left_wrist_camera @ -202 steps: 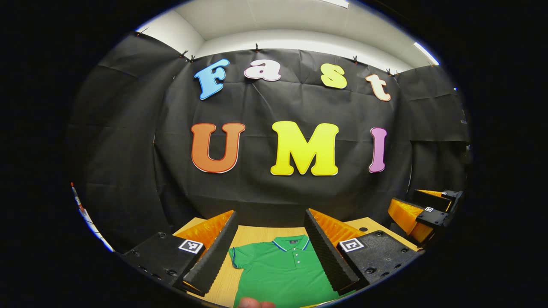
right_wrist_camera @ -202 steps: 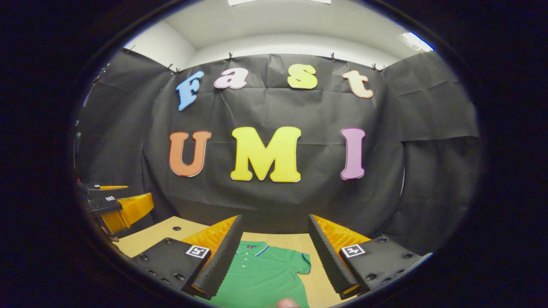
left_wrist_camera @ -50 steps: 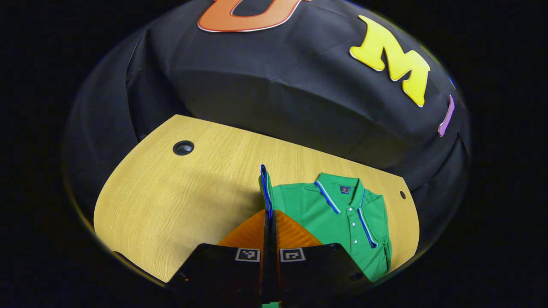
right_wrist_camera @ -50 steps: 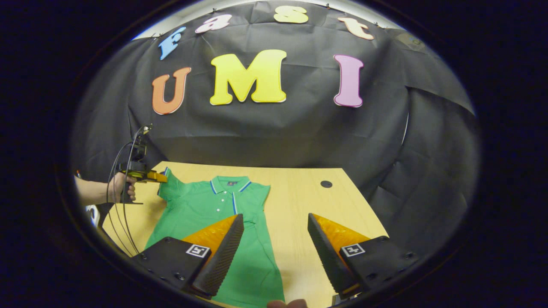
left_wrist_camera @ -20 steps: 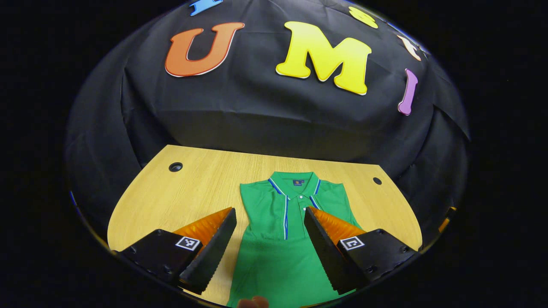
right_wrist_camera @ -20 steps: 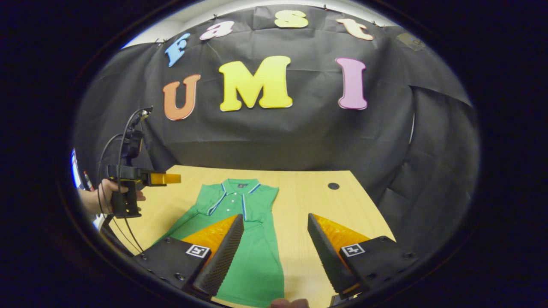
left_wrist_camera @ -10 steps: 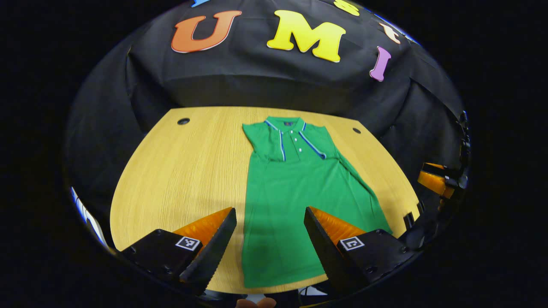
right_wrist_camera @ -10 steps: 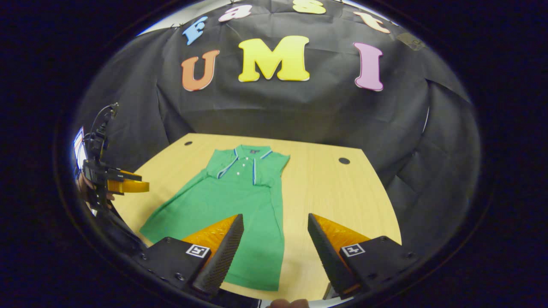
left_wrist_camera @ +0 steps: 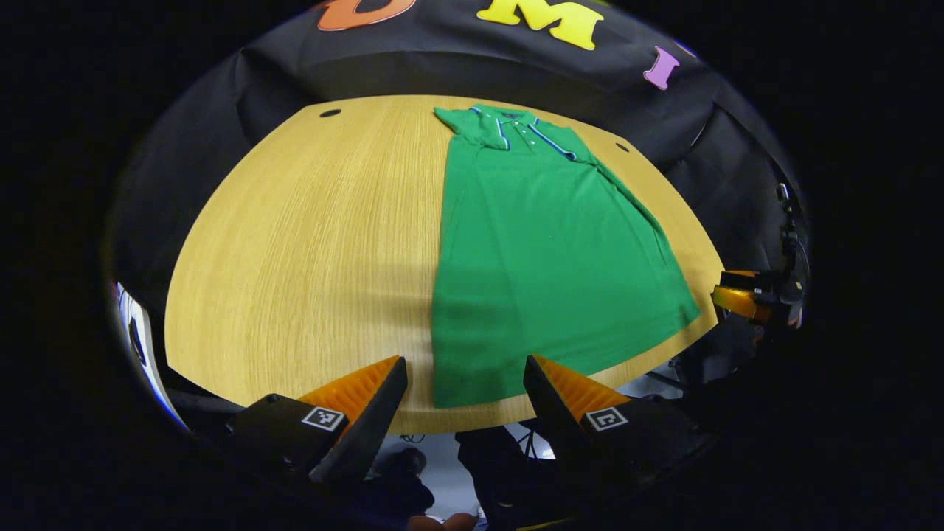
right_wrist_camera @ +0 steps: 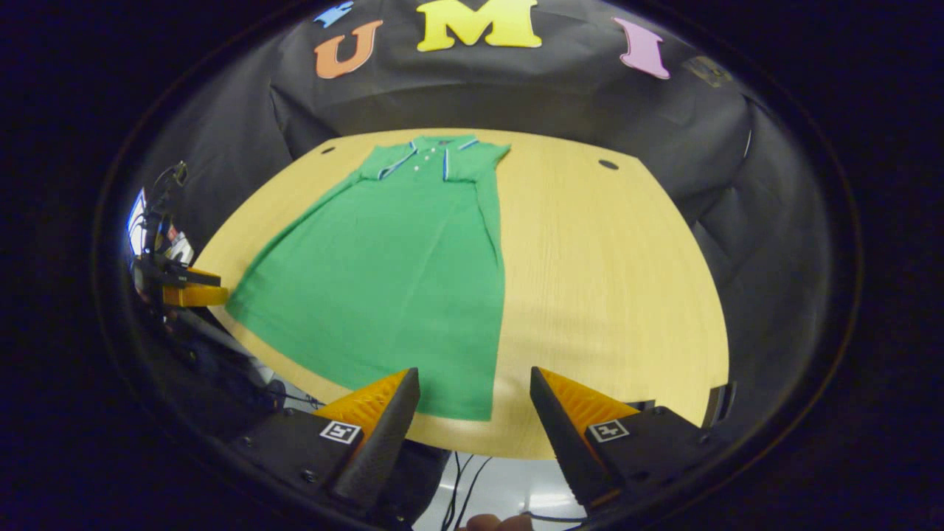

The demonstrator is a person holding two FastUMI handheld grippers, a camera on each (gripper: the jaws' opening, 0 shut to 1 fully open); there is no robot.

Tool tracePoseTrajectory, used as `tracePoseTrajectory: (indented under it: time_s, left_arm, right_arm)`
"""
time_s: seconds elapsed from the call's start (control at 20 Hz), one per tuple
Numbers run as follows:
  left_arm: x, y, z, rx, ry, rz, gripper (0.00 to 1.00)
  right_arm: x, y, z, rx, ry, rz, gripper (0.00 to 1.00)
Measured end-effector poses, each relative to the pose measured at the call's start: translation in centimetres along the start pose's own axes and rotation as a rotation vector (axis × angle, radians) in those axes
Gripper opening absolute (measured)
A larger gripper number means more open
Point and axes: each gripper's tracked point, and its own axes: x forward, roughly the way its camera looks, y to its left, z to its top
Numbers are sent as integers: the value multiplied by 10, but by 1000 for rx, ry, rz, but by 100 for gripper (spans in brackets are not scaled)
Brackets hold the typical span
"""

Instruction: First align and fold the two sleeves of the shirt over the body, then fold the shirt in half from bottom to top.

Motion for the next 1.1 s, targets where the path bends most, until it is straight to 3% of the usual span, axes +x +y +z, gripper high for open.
tracePoseTrajectory:
  time_s: [0.3,0.7,0.95,1.0,1.05,1.1]
  left_arm:
    - [19,-1,-16,43,14,19,100]
    - [27,-4,-19,186,-6,88,100]
    - [28,-6,-17,166,-11,97,100]
    - [29,-6,-16,156,-17,96,100]
    - [29,-6,-15,143,-24,94,100]
    - [28,-8,-14,142,-30,81,82]
  right_arm:
    - [26,10,-22,-3,68,0,95]
    - [34,13,-23,-25,72,3,96]
    - [33,16,-23,-42,61,21,92]
    - [34,20,-22,-55,60,38,85]
    - [33,27,-22,-68,65,63,65]
    - [32,35,-24,-77,73,86,46]
